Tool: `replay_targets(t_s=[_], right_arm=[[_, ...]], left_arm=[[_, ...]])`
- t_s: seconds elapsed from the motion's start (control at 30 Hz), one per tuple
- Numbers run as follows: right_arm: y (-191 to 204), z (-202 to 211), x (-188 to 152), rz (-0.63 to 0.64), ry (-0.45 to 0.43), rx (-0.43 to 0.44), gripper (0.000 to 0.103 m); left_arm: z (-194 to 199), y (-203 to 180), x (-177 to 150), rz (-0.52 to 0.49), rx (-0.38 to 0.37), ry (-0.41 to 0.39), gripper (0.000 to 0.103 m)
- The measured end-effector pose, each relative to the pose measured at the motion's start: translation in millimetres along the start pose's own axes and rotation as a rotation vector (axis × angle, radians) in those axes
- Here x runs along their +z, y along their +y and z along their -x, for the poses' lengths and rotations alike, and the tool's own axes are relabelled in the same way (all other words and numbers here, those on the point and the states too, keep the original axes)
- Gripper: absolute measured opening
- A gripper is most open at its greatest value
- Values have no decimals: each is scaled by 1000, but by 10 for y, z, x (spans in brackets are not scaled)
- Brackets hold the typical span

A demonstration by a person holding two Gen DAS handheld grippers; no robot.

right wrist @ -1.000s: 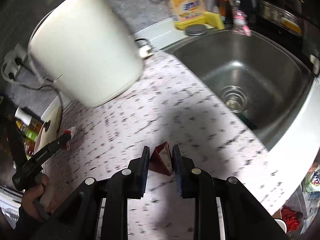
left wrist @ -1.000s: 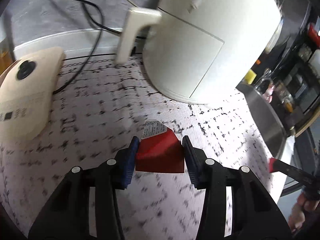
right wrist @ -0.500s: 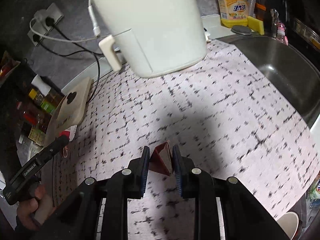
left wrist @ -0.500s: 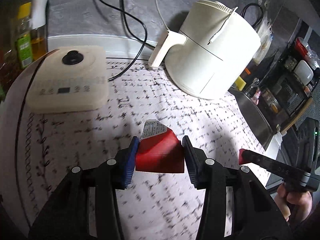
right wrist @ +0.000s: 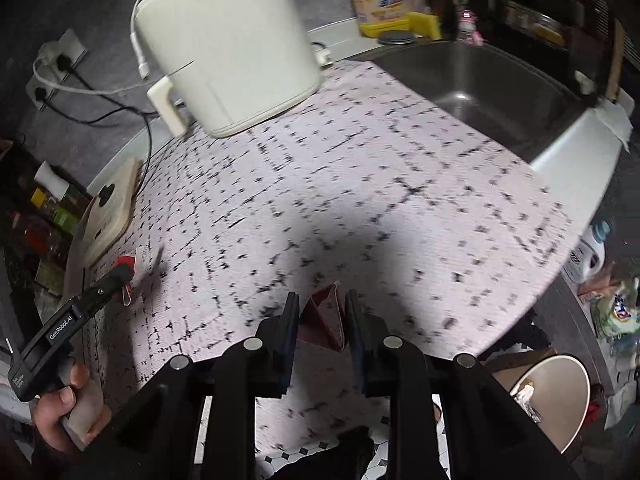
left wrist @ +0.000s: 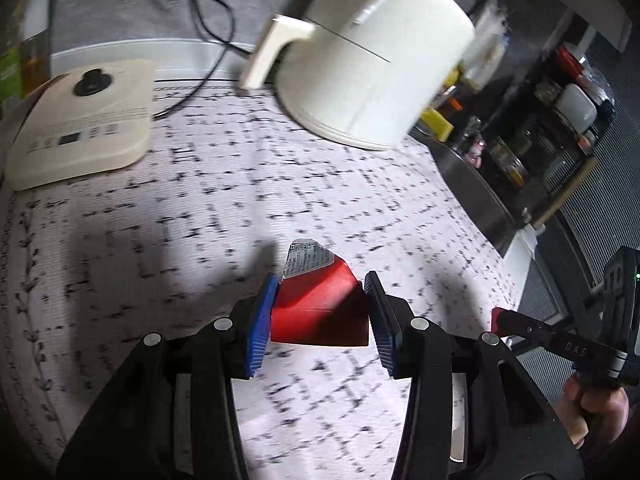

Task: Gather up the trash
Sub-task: 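Carry both red pieces from the counter over the white bin, then open both tools over the white bin to drop the red pieces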

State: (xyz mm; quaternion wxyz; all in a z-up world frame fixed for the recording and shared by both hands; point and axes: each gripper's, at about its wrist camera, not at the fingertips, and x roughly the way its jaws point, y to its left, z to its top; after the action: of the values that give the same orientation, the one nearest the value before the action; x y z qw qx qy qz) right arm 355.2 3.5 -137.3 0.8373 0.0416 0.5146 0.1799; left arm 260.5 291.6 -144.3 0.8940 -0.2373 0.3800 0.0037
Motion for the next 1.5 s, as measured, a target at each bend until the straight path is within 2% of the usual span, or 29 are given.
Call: replay_targets(t_s=[0.13, 0.27, 0.53, 0.7, 0.93, 1.17, 1.4, 1.47, 1.5], right_arm=[[-324, 247, -37, -34, -39, -24, 24], [-829, 485, -172, -89, -63, -50, 24], [-2038, 967, -589, -207, -87, -82, 25], [-2723, 1173, -889, -285, -92, -70, 43], [-3472, 1392, -1379, -374, -87, -74, 46], [-3939, 1667, -1707, -417, -105, -93, 47], [-4238, 1856, -1972, -459, -120, -110, 47], [-4293, 1888, -2020, -466, -124, -112, 47], [-4318, 1905, -2043, -470, -125, -113, 47]], left_arm=[[-106, -406, -28, -42, -35, 4, 44], [-224, -879, -154, -89, -63, 18, 44], [-403, -2031, -718, -142, -115, 73, 44], [-419, -2614, -1122, -203, -128, 117, 44], [-550, -3174, -1622, -247, -125, 192, 45], [-719, -3642, -2073, -294, -154, 276, 45], [-841, -3975, -2354, -341, -187, 338, 49], [-882, -4050, -2416, -345, -196, 362, 54], [-904, -4080, -2443, -346, -201, 379, 64]])
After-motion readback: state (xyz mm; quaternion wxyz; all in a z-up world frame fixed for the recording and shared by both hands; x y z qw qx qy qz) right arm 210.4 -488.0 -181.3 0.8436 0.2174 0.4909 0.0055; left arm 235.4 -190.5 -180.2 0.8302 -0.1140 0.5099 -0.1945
